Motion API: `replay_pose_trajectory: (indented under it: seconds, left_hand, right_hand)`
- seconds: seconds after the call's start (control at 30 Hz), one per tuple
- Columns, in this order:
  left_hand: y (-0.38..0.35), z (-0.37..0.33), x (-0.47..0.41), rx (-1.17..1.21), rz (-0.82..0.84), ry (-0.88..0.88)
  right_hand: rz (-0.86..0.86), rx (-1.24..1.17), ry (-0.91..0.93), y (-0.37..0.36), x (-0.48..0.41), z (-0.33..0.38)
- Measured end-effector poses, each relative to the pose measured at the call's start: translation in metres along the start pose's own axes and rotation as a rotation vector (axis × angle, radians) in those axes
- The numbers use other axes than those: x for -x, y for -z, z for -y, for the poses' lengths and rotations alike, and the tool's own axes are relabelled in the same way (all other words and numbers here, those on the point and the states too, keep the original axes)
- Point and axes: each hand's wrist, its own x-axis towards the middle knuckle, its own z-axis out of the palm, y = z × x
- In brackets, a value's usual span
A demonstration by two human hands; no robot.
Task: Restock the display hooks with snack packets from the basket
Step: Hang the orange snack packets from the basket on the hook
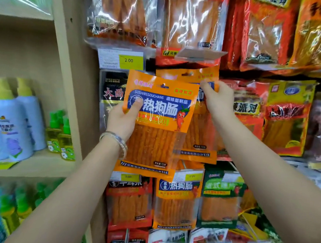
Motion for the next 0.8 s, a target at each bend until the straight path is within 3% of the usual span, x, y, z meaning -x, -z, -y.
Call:
replay_pose_trajectory:
  seconds: [0.23, 0.43, 0.63, 0.8]
  left_hand:
    - [-0.017, 0.000, 0.003, -0.006, 0.002, 0.016]
    - [-0.032, -0.008, 0.011, -0.026, -0.007, -0.019]
    - [-0.051, -0.013, 0.022, -0.076, -0.021, 0.027]
    - [-0.057, -0.017, 0.031, -0.090, 0.039, -0.015]
  right_hand:
    - [-0.015, 0.050, 0.008, 0.007, -0.002, -0.018]
    - [-0.163, -0.013, 0.205, 0.016, 0.026, -0.026]
    - [0.151, -0.288, 0.026, 0.017, 0.034, -0.025]
    - [0.111, -0.321, 0.016, 0.023, 0.025, -0.026]
